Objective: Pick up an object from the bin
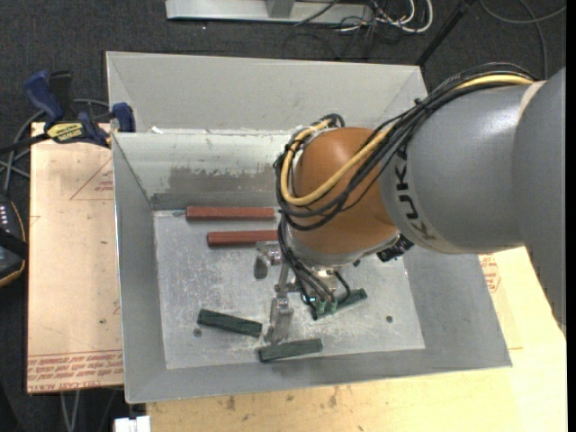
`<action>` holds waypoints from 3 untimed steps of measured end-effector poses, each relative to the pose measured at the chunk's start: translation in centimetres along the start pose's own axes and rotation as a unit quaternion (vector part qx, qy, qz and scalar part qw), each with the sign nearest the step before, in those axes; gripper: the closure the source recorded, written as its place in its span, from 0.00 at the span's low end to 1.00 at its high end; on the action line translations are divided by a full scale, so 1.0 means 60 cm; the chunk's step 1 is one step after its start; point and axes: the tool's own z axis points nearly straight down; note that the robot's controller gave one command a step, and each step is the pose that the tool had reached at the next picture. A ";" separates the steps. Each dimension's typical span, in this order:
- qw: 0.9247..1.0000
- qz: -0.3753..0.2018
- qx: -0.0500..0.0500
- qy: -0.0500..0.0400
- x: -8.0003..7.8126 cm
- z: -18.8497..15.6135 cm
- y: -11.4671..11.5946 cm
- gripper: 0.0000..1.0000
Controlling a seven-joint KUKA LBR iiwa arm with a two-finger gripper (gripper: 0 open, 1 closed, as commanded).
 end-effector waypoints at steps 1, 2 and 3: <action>0.986 -0.166 0.000 -0.004 -0.007 0.153 0.057 0.00; 0.986 -0.165 0.000 -0.004 -0.007 0.152 0.056 1.00; 0.989 -0.150 -0.001 -0.010 -0.001 -0.138 0.056 1.00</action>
Offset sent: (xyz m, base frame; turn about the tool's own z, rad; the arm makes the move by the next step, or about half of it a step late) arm 0.0031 0.0331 -0.0911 -0.3347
